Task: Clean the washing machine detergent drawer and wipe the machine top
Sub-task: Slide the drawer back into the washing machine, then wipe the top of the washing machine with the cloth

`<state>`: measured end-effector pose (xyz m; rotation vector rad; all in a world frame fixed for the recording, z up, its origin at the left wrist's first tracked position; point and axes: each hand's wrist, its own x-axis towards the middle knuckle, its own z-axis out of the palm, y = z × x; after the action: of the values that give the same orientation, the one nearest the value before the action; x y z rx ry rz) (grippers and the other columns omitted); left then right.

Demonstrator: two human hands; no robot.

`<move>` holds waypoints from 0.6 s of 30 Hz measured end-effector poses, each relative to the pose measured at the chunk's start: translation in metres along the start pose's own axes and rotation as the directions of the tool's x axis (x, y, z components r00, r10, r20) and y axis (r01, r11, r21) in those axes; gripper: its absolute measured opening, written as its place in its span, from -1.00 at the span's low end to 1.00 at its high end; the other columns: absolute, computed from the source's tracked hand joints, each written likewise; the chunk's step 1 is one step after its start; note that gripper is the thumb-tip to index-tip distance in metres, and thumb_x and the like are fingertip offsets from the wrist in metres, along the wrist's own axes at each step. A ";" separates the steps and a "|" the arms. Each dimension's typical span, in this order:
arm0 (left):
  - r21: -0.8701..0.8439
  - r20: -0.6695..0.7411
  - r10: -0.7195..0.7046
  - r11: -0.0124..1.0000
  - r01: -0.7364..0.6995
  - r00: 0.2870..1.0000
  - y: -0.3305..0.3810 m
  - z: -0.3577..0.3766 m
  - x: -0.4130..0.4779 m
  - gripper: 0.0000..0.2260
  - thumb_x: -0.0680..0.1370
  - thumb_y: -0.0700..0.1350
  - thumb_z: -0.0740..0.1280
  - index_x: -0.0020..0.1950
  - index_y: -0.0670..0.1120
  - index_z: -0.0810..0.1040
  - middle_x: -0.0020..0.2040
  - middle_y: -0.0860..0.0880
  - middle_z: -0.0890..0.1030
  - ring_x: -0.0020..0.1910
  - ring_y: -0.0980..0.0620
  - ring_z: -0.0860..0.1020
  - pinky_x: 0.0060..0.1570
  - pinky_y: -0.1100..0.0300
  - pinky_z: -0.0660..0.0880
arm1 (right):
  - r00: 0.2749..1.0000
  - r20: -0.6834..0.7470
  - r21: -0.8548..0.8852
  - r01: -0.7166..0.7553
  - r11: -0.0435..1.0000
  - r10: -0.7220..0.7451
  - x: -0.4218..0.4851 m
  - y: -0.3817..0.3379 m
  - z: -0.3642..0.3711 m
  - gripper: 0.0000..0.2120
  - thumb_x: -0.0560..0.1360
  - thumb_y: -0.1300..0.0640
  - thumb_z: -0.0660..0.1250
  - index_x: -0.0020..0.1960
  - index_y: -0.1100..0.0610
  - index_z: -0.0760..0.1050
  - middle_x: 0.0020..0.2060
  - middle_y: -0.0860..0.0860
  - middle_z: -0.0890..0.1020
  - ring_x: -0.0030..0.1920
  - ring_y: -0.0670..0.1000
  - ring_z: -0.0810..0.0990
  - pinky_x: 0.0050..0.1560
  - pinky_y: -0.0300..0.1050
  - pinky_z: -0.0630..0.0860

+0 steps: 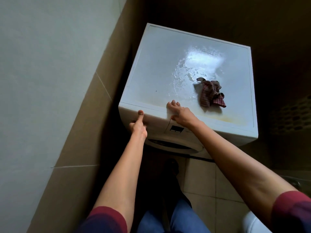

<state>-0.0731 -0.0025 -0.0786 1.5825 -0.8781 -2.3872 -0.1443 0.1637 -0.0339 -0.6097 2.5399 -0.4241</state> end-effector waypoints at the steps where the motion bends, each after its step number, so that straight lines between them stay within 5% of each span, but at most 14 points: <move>1: -0.018 -0.005 0.005 1.000 -0.005 1.000 0.000 0.000 0.001 -0.65 0.46 -0.12 0.46 0.05 -0.14 0.31 0.21 -0.13 0.46 0.23 -0.08 0.42 0.33 -0.22 0.34 | 1.000 0.007 0.013 -0.009 1.000 0.009 0.001 0.001 0.000 -0.36 0.50 0.28 0.30 0.51 0.07 0.15 0.55 0.07 0.09 0.53 0.08 0.08 0.44 -0.06 0.16; 7: -0.021 0.005 0.009 1.000 -0.008 1.000 0.000 0.001 -0.002 -0.63 0.46 -0.11 0.46 0.07 -0.14 0.31 0.30 -0.17 0.43 0.34 -0.14 0.39 0.32 -0.24 0.34 | 1.000 -0.013 -0.055 0.014 0.998 -0.015 0.002 -0.001 0.006 -0.39 0.48 0.29 0.26 0.48 0.11 0.17 0.49 0.06 0.17 0.44 0.11 0.26 0.28 -0.03 0.32; 14: 0.277 -0.147 0.003 0.960 0.039 0.989 0.005 0.008 -0.022 -0.22 0.40 0.20 0.45 0.42 -0.21 0.27 0.38 -0.13 0.41 0.32 -0.17 0.43 0.30 -0.04 0.42 | 0.999 -0.017 0.062 -0.026 0.998 0.027 -0.002 0.001 0.006 -0.37 0.48 0.29 0.30 0.50 0.07 0.19 0.54 0.05 0.14 0.51 0.11 0.18 0.43 -0.03 0.24; 18: 0.570 -0.165 0.213 0.818 -0.083 0.963 -0.006 0.028 -0.044 -0.16 0.44 0.12 0.43 0.50 -0.24 0.09 0.48 -0.20 0.23 0.44 -0.16 0.27 0.39 0.01 0.23 | 0.955 -0.255 0.341 -0.057 0.938 0.151 -0.015 0.014 -0.011 -0.57 0.49 0.24 0.32 0.35 0.14 0.45 0.29 0.13 0.53 0.29 0.11 0.50 0.30 -0.02 0.40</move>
<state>-0.0775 0.0320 -0.0390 1.8285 -1.6908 -1.8826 -0.1430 0.1844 -0.0247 -0.3013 2.6566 -0.9323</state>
